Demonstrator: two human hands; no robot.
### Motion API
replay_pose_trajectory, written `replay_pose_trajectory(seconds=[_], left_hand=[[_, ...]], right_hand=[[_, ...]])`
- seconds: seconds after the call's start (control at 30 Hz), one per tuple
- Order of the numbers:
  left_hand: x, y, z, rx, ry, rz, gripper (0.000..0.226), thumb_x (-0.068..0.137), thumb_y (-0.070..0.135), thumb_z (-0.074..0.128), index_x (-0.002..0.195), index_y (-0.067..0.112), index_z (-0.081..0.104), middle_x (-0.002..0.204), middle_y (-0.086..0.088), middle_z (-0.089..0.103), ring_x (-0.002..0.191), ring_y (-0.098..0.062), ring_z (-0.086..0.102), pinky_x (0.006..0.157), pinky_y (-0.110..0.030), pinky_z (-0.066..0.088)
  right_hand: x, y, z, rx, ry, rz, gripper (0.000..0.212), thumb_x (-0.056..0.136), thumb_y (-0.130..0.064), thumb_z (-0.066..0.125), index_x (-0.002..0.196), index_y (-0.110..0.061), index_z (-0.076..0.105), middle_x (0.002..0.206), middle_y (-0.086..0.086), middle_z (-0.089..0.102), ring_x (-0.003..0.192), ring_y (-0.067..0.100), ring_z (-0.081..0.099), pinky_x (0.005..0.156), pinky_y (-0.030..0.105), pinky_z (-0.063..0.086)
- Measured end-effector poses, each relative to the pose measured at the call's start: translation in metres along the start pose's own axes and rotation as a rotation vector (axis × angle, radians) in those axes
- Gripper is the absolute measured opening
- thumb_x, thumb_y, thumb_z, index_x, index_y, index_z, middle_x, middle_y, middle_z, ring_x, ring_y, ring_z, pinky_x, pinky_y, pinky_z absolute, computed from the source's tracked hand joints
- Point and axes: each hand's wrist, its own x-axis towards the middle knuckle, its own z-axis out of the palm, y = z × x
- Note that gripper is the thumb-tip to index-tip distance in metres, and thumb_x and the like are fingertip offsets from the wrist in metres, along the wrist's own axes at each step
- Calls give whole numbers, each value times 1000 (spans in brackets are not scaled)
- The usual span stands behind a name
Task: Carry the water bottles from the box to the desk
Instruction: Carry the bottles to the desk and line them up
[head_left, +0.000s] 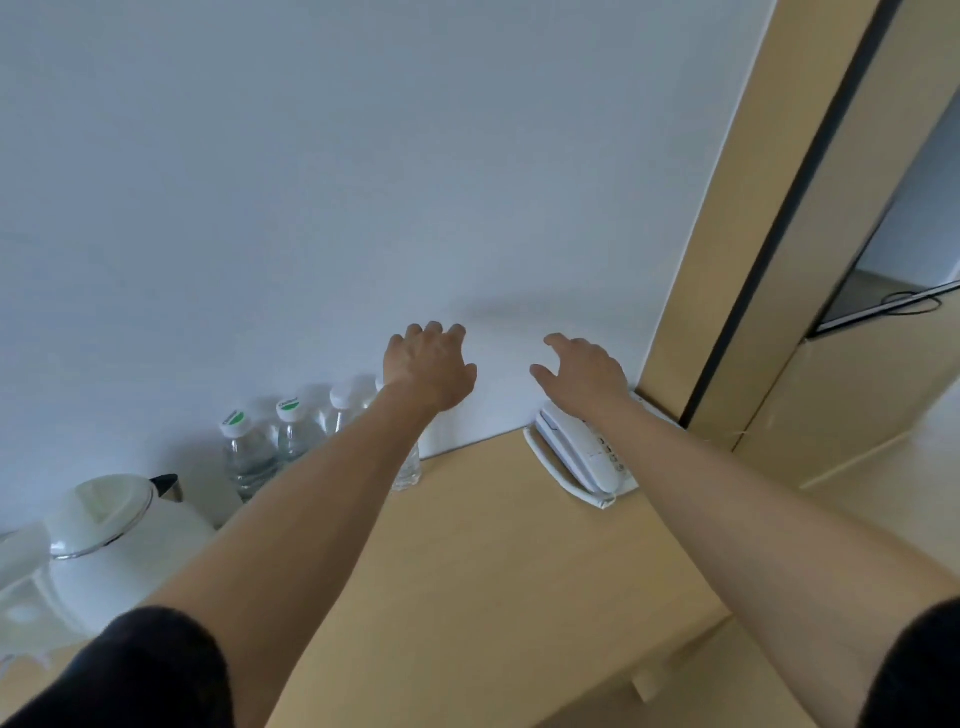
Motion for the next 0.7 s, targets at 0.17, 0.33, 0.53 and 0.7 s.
replay_pose_trajectory(seconds=[0.17, 0.33, 0.53, 0.7], left_hand=[[5, 73, -8, 15, -34, 114, 50, 100, 49, 42, 142, 22, 45, 129, -4, 56, 120, -28, 51, 94, -39, 40], [4, 171, -19, -5, -22, 237, 48, 100, 47, 42, 140, 22, 46, 126, -4, 58, 118, -27, 51, 91, -38, 39], [-20, 321, -34, -60, -11, 415, 46, 98, 45, 43, 137, 22, 50, 120, -5, 60, 110, -26, 53, 82, -38, 37], [-56, 451, -40, -113, -37, 590, 50, 98, 49, 42, 140, 21, 47, 133, -10, 57, 120, -33, 53, 94, -47, 42]], right_hand=[[-28, 55, -29, -18, 19, 106, 55, 102, -50, 42, 149, -22, 39, 135, 10, 56, 123, 31, 53, 94, 41, 48], [-74, 133, -65, -28, 42, 252, 54, 101, -51, 44, 147, -23, 41, 129, 8, 59, 115, 29, 58, 87, 40, 52], [-153, 249, -114, -47, 76, 430, 56, 98, -54, 46, 148, -28, 41, 137, 8, 58, 123, 29, 54, 96, 43, 49], [-229, 344, -147, -18, 108, 577, 60, 98, -52, 47, 151, -26, 39, 143, 10, 54, 130, 32, 51, 105, 42, 44]])
